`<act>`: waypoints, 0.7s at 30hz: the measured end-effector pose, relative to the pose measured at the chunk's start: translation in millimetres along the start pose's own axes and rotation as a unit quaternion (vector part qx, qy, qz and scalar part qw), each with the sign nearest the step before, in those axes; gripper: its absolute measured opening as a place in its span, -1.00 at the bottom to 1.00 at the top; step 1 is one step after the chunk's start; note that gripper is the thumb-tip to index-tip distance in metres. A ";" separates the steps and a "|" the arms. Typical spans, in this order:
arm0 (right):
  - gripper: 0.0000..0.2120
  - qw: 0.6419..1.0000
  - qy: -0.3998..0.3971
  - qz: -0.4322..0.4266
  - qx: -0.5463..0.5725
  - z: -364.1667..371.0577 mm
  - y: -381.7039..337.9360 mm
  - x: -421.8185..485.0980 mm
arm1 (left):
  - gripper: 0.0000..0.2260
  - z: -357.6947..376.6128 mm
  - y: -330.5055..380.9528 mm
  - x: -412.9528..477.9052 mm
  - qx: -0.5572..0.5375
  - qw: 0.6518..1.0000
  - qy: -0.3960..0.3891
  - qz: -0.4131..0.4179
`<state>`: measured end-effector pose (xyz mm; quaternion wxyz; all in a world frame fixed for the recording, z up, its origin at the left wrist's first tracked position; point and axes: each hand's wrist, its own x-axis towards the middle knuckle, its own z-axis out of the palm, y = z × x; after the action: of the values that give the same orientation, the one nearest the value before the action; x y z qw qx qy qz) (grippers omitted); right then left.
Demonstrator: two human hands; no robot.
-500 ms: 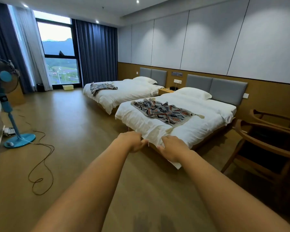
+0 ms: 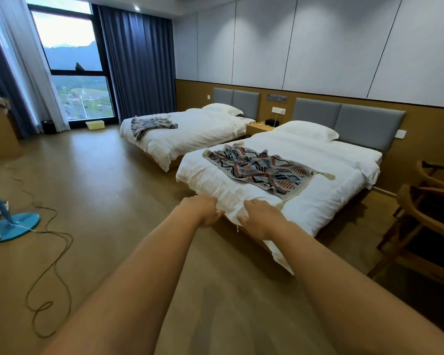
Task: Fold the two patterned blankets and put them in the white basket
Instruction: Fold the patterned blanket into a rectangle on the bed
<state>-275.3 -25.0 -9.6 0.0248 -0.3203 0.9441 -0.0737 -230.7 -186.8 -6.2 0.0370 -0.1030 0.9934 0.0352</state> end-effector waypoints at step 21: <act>-0.50 0.998 -0.052 -0.044 -0.007 12.3 92.9 449.5 | -0.59 -16.4 -108.3 418.8 -0.031 0.998 -0.031 -0.035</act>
<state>-686.7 -227.2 -36.0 0.0686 -0.3648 0.9272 -0.0508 -618.1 -378.4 -30.5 0.0661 -0.1378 0.9859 0.0677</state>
